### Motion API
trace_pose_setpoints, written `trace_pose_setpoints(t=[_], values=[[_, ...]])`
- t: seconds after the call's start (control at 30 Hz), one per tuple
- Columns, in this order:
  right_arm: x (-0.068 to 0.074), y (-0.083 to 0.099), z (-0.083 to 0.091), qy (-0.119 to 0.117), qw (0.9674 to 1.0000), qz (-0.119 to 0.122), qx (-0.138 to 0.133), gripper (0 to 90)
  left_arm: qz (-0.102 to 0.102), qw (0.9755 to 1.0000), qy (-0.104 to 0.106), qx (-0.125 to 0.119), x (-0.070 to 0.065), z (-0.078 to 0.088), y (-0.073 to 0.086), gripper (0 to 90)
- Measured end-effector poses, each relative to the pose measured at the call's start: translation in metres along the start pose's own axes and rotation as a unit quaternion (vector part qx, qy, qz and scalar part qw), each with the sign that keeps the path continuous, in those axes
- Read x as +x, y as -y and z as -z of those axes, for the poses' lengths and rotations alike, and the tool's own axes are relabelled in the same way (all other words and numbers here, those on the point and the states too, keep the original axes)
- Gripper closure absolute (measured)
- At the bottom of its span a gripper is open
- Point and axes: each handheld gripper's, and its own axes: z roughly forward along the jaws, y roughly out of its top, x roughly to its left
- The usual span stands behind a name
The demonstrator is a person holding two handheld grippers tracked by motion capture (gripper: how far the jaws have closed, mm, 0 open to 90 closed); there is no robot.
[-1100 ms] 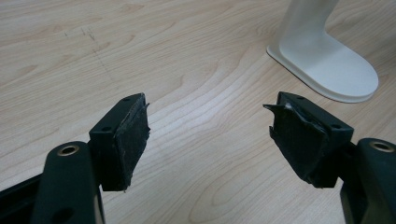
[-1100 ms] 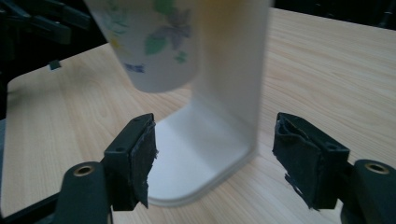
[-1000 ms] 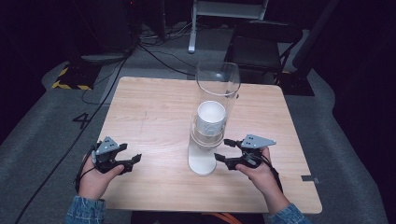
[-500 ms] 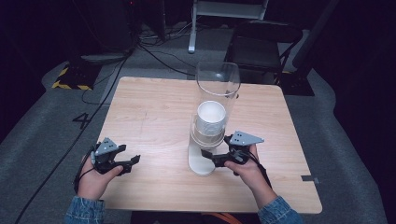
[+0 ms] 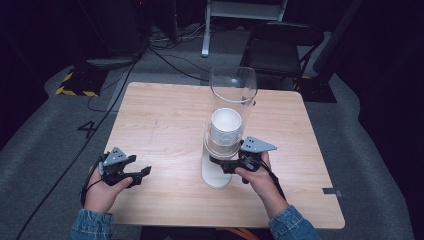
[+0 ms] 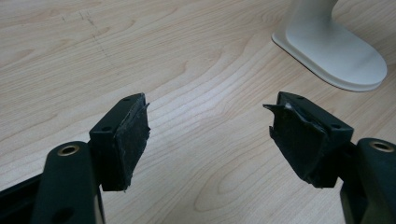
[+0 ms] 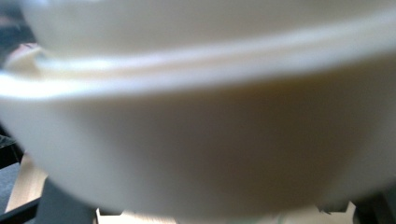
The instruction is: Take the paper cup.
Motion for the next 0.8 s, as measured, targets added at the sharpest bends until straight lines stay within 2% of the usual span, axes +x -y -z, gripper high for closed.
trace_pose_setpoints(t=[0.2, 0.37, 0.5, 0.8], values=[[-0.0003, -0.0011, 0.0006, 0.002, 0.9999, 0.01, 0.005, 28.4, 0.002, 1.0, 0.0, 0.001, 0.0005, -0.0002, 0.001, 27.4], [-0.0005, -0.0003, 0.0006, 0.003, 0.9999, 0.01, 0.003, 28.9, 0.003, 1.0, 0.001, 0.0, 0.0007, -0.0003, 0.0011, 27.5], [-0.0004, 0.0011, 0.0007, 0.002, 1.0, 0.009, 0.002, 29.4, 0.004, 1.0, 0.009, -0.001, 0.0005, -0.001, 0.0011, 27.6], [-0.0003, 0.0047, 0.0008, 0.002, 0.9999, 0.011, -0.003, 30.0, 0.008, 0.9999, 0.008, -0.002, 0.0003, -0.0009, 0.0016, 27.6]])
